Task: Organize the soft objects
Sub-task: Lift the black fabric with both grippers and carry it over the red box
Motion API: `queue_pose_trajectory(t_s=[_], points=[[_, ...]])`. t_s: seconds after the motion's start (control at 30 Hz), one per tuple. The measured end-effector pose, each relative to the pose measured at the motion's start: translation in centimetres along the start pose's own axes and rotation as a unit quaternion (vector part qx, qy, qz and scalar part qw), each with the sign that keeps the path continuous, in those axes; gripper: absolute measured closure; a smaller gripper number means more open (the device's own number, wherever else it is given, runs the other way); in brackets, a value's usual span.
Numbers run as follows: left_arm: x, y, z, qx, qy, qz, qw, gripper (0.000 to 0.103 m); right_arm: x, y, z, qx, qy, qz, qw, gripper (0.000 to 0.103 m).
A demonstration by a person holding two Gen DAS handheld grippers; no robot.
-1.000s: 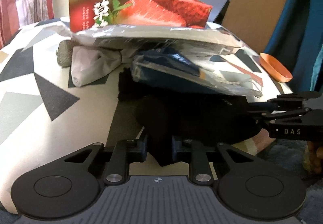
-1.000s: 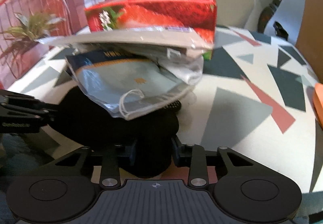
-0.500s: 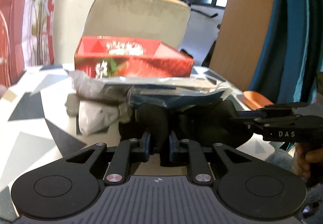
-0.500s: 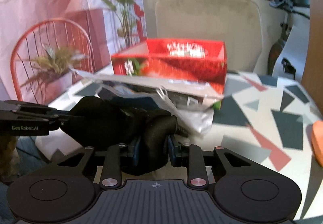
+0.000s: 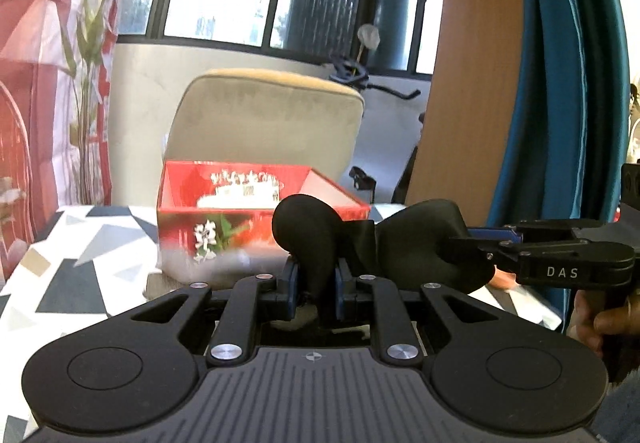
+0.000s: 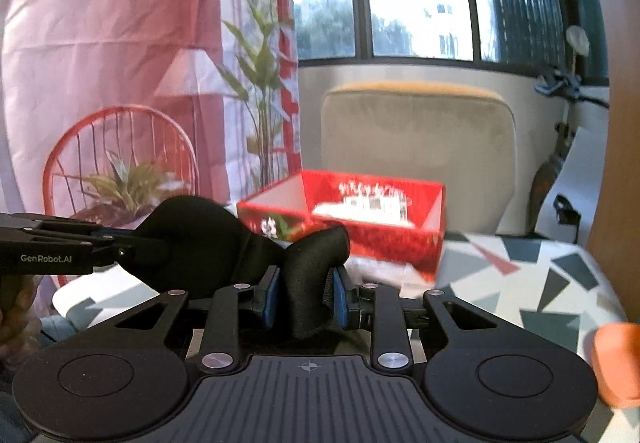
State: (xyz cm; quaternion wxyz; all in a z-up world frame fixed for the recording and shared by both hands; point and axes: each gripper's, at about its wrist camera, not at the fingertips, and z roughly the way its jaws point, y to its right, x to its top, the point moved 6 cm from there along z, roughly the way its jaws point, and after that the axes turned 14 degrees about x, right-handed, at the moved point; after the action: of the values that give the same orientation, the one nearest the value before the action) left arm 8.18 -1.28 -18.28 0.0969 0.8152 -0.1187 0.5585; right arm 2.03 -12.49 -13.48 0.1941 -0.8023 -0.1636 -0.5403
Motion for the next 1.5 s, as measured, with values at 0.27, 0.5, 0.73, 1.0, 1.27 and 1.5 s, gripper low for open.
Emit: queue_pose_trajectory(t_s=[0.27,0.5,0.73,1.0,1.27,1.5], points=[[1.3,0.4,0.4,0.004,0.011,-0.002,0.9999,0.084,1.4,0.2,0.0,-0.008,0.014,-0.005,1.0,0.078],[2.4,-0.1,2.2,0.011,0.01,-0.003,0.9999,0.084,2.6,1.3,1.4,-0.014,0.016,-0.005,1.0,0.078],[5.1,-0.6,4.4,0.033,0.022,0.017,0.9991,0.084,5.0,3.1,3.9,-0.006,0.013,0.0,1.0,0.078],[9.8,-1.4,8.9,0.065,0.034,0.048,0.9961,0.084,10.3,7.6,8.8,0.011,0.011,0.015,1.0,0.078],[12.3,-2.9,15.1,0.1,-0.003,0.061,0.9931,0.084,12.8,12.1,15.7,0.012,-0.015,0.041,0.999,0.078],[10.9,-3.4,19.7,0.1,-0.062,0.069,0.9906,0.084,11.3,14.9,20.7,0.005,-0.056,0.065,0.996,0.078]])
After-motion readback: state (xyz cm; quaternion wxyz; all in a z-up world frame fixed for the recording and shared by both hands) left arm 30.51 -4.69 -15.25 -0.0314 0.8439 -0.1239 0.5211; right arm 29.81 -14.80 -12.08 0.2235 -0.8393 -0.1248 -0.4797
